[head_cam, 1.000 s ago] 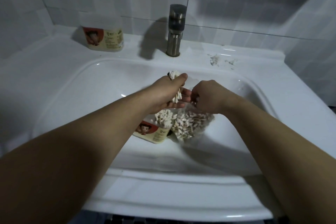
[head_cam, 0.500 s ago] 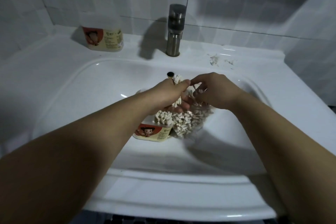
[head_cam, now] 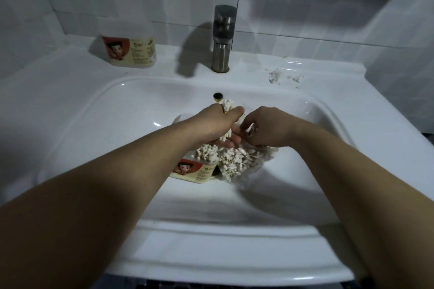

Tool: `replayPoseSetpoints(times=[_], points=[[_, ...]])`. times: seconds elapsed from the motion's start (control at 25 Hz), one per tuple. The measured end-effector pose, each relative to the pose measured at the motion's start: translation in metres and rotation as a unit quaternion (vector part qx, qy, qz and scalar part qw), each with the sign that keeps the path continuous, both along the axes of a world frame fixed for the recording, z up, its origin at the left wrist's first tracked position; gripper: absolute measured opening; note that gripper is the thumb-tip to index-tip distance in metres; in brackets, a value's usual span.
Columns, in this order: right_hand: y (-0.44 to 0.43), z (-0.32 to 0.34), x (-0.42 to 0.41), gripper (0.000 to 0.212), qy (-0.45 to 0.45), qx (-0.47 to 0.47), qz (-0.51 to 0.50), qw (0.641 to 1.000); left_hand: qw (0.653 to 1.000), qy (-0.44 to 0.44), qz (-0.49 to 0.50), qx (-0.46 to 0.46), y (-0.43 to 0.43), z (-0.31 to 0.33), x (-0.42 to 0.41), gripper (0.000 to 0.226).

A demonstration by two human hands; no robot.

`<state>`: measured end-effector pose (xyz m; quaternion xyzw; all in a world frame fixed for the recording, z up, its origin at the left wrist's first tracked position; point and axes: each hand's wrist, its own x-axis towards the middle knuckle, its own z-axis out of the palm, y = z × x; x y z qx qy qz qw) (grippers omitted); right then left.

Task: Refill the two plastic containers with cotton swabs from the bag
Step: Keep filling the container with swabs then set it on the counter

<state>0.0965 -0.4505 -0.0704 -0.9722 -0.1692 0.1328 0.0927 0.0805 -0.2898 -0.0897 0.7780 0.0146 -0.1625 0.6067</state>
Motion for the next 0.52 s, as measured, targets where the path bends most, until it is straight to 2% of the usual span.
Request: replayPoseSetpoints(times=[0.24,0.4,0.52], points=[[-0.01,0.009,0.003,0.016,-0.031,0.08,-0.046,0.995,1.0,0.004,0.005,-0.011,0.001,-0.001,0.003,0.041],[-0.015,0.011,0.006,0.014,-0.048,0.157,-0.076,0.983,1.0,0.003,0.011,0.011,0.003,0.0,0.004,0.041],[-0.014,0.008,0.006,0.015,-0.052,0.162,-0.069,0.983,0.999,0.004,0.007,0.033,0.004,0.0,0.004,0.043]])
